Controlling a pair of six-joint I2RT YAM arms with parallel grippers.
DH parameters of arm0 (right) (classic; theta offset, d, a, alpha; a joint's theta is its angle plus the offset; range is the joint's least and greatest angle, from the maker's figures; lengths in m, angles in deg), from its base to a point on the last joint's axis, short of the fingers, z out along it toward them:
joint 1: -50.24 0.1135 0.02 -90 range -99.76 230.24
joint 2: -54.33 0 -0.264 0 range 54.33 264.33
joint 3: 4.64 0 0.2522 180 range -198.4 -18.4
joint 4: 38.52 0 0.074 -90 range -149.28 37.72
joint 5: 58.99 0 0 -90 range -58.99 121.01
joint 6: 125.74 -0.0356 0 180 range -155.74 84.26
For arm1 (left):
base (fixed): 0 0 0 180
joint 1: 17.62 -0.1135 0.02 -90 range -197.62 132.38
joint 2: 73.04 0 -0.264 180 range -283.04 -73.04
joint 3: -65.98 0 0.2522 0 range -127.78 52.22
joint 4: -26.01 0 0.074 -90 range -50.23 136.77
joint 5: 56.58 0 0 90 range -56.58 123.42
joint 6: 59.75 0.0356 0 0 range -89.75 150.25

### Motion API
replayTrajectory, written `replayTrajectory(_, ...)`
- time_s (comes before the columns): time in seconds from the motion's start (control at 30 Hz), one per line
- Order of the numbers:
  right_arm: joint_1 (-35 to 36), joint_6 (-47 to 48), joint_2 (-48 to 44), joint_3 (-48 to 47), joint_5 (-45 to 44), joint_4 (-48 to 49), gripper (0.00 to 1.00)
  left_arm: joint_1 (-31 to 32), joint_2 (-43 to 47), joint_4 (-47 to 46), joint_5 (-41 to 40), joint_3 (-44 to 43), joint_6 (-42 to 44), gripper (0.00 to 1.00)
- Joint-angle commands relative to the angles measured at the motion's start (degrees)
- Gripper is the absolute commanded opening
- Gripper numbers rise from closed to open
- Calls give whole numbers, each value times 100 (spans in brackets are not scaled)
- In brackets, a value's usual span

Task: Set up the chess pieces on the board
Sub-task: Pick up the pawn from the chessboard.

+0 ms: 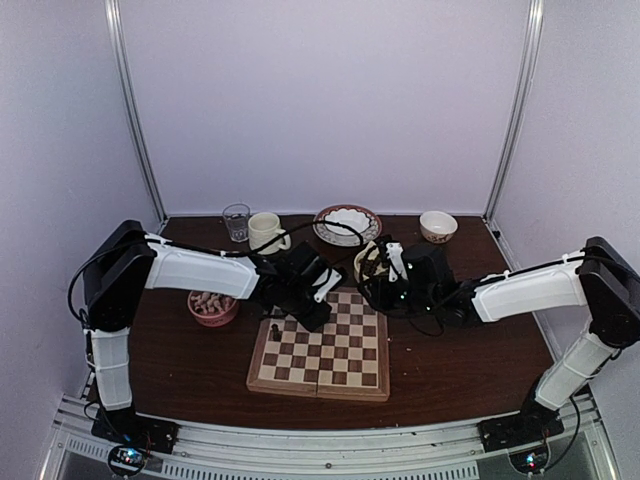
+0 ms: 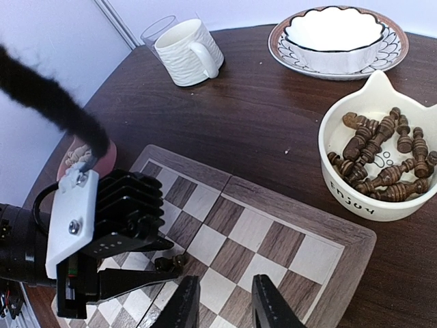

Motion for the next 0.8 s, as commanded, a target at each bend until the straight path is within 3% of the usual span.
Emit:
replayTrajectory(0.0,-27,14,-152,74,-122,118,30,49,-69,212,-129,-92,109,27)
replayTrajectory(0.3,-88,54,-458,258,-76,177,29,74,72,200,-49,-5,79,21)
replayTrajectory(0.47,-89,60,-525,347,-38,300,29,78,114,232,-23,10,77,41)
replayTrajectory(0.77,-98,86,-489,313,1,285,29,84,137,301,-119,41,95,30)
